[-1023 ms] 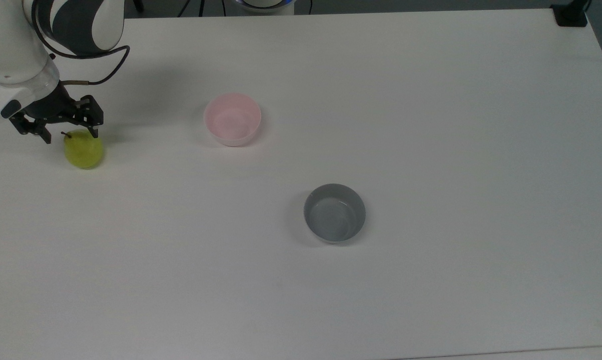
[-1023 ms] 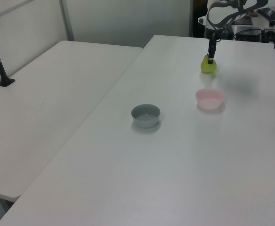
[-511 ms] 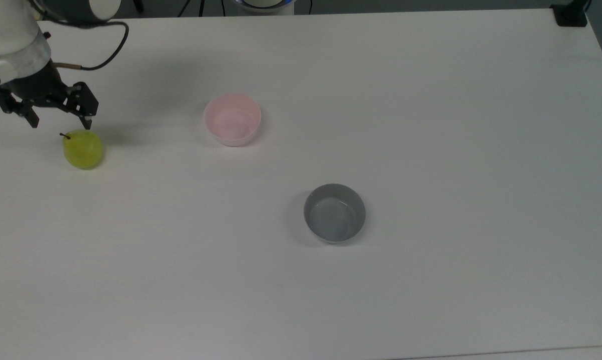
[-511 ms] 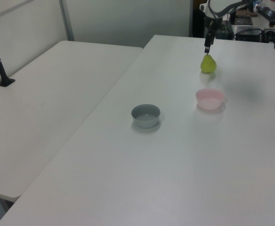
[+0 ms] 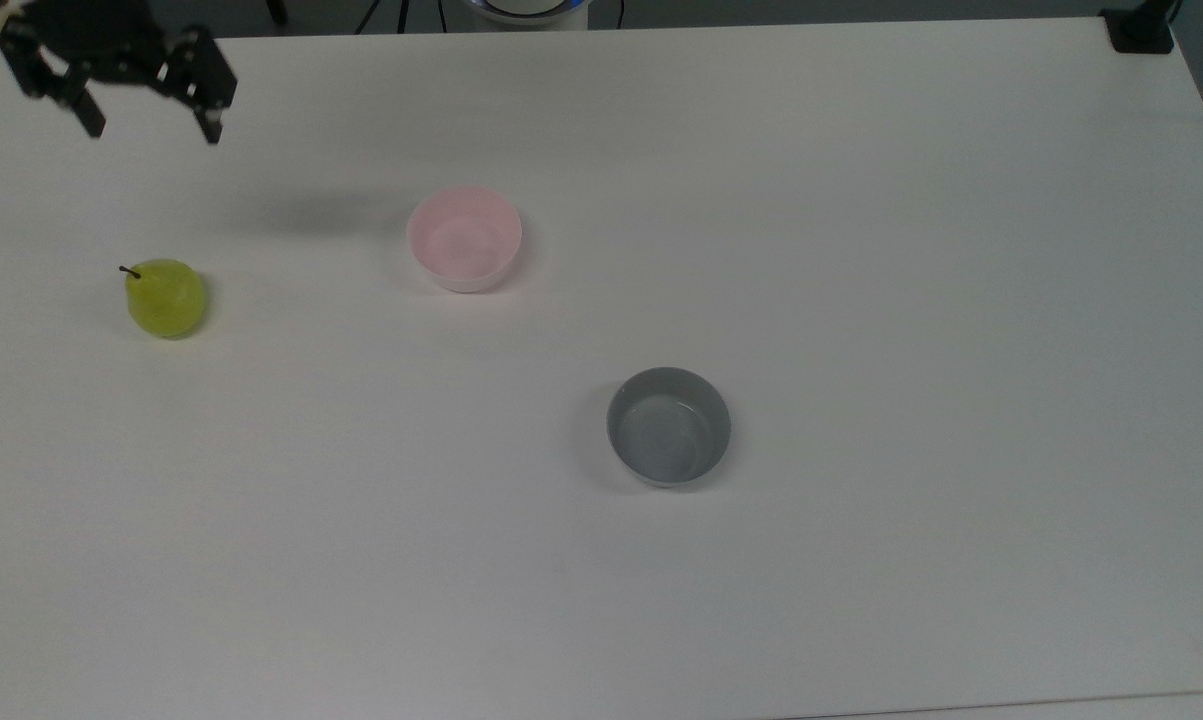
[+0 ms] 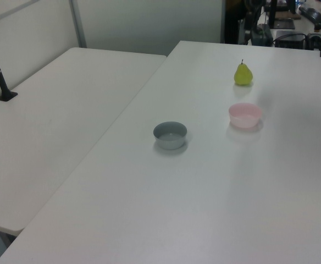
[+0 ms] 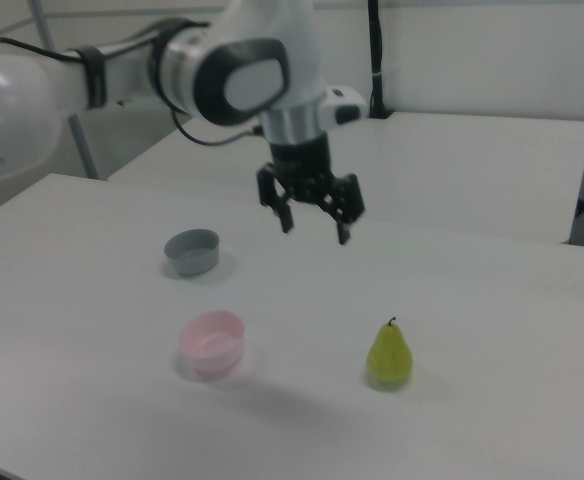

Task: Pick up a pear from the bowl

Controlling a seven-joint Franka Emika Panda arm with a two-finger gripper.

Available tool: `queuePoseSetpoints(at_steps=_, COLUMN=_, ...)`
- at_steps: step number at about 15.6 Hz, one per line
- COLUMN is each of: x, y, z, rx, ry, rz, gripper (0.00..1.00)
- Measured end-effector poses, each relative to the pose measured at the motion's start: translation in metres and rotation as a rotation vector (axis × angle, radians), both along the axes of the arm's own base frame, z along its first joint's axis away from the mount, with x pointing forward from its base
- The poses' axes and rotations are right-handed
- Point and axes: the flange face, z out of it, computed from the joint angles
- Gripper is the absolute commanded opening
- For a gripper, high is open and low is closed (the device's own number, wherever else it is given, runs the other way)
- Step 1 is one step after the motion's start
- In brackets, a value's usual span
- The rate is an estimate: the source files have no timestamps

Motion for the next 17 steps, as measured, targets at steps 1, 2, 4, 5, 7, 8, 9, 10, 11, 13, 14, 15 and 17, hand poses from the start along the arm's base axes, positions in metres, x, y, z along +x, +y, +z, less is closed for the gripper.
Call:
queuePoseSetpoints(at_steps=1, x=-0.005, y=0.013, z=0.014, rx=0.003, ry=0.0, rz=-0.009, gripper=1.0)
queuePoseSetpoints(at_steps=2, x=-0.008, y=0.027, z=0.025, rx=0.007, ry=0.001, rz=-0.019, gripper=1.0)
queuePoseSetpoints(at_steps=4, x=-0.013, y=0.056, z=0.043, rx=0.012, ry=0.001, rz=-0.027, gripper=1.0)
queuePoseSetpoints(at_steps=5, x=-0.014, y=0.071, z=0.048, rx=0.015, ry=0.006, rz=-0.026, gripper=1.0)
queuePoseSetpoints(at_steps=7, x=-0.015, y=0.098, z=0.055, rx=0.022, ry=0.018, rz=-0.024, gripper=1.0)
queuePoseSetpoints(at_steps=8, x=-0.015, y=0.109, z=0.058, rx=0.027, ry=0.019, rz=-0.021, gripper=1.0)
queuePoseSetpoints(at_steps=9, x=-0.015, y=0.118, z=0.06, rx=0.037, ry=0.016, rz=-0.016, gripper=1.0)
queuePoseSetpoints(at_steps=10, x=-0.016, y=0.127, z=0.064, rx=0.049, ry=0.008, rz=-0.013, gripper=1.0)
queuePoseSetpoints(at_steps=11, x=-0.017, y=0.132, z=0.068, rx=0.055, ry=0.001, rz=-0.007, gripper=1.0)
queuePoseSetpoints(at_steps=13, x=-0.023, y=0.14, z=0.076, rx=0.063, ry=-0.012, rz=0.006, gripper=1.0)
queuePoseSetpoints(at_steps=14, x=-0.028, y=0.144, z=0.079, rx=0.066, ry=-0.016, rz=0.012, gripper=1.0)
queuePoseSetpoints(at_steps=15, x=-0.033, y=0.147, z=0.08, rx=0.07, ry=-0.016, rz=0.019, gripper=1.0)
queuePoseSetpoints(at_steps=17, x=-0.035, y=0.15, z=0.079, rx=0.073, ry=-0.012, rz=0.024, gripper=1.0)
